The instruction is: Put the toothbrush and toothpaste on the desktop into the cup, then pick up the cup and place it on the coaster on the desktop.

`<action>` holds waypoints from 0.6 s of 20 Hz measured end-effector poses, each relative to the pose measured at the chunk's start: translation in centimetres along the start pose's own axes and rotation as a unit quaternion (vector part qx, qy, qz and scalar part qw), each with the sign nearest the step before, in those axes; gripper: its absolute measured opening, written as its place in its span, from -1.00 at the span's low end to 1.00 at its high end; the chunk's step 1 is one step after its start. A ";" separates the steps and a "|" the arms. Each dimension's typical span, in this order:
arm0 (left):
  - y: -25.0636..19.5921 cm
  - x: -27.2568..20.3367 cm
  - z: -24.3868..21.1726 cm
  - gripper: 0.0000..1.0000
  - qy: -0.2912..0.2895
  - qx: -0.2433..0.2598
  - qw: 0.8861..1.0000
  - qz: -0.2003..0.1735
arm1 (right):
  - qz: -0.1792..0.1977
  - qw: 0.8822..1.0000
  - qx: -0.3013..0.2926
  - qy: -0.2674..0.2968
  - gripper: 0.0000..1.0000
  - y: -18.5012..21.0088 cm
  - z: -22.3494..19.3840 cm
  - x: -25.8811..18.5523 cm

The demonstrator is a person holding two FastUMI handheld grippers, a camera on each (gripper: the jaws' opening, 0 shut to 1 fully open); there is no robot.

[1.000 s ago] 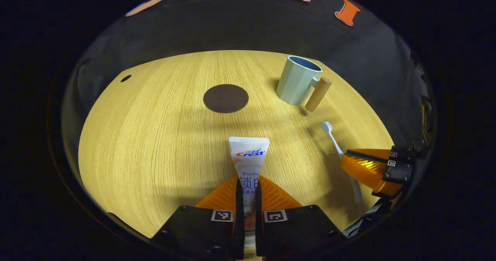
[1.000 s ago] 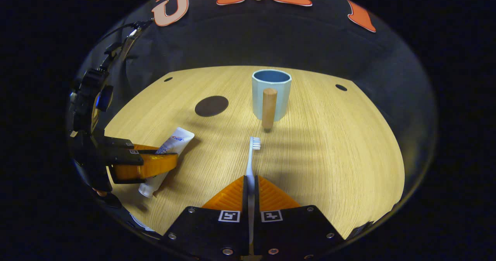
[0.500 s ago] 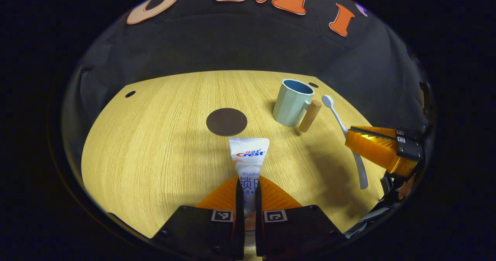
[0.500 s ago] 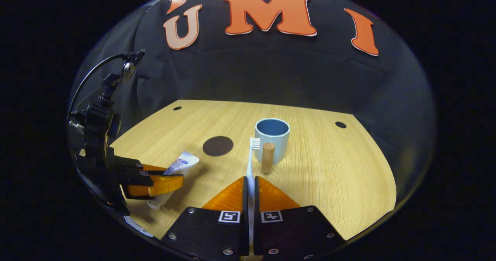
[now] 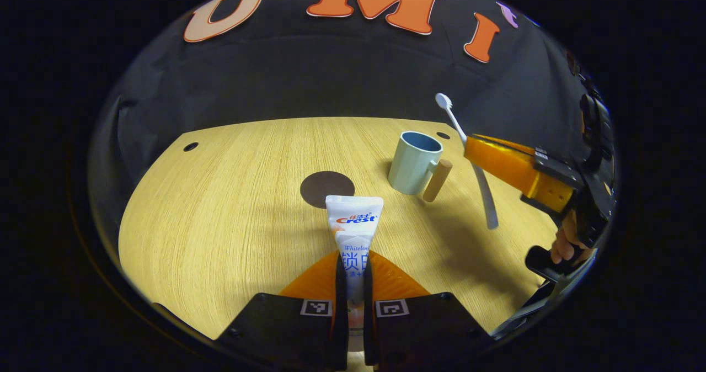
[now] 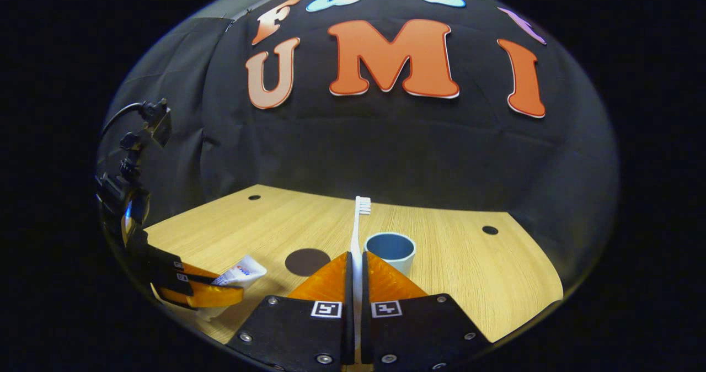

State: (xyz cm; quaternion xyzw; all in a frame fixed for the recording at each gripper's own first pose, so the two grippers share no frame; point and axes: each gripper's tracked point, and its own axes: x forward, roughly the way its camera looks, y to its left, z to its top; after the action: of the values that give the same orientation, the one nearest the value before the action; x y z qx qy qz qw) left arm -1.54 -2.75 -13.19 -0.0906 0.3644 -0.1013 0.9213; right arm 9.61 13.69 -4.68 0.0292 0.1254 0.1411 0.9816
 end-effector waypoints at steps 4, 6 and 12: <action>0.1 -0.2 0.3 -0.72 -0.021 0.002 1.000 -0.001 | -0.001 0.998 0.026 -0.049 -0.90 -0.3 2.0 1.6; 0.2 -0.3 0.4 -0.71 -0.029 0.002 1.000 0.001 | -0.004 0.996 0.036 -0.077 -0.90 -0.8 3.4 2.3; 0.4 -0.8 0.7 -0.71 -0.044 -0.009 0.999 0.017 | -0.009 0.989 0.050 -0.142 -0.89 -2.6 6.0 4.5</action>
State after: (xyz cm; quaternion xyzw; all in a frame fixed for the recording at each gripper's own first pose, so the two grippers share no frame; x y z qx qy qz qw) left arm -1.56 -2.05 -12.25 -0.0973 0.3257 -0.0781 0.9372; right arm 16.01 12.40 -0.23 0.0972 -0.0080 0.1203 0.9879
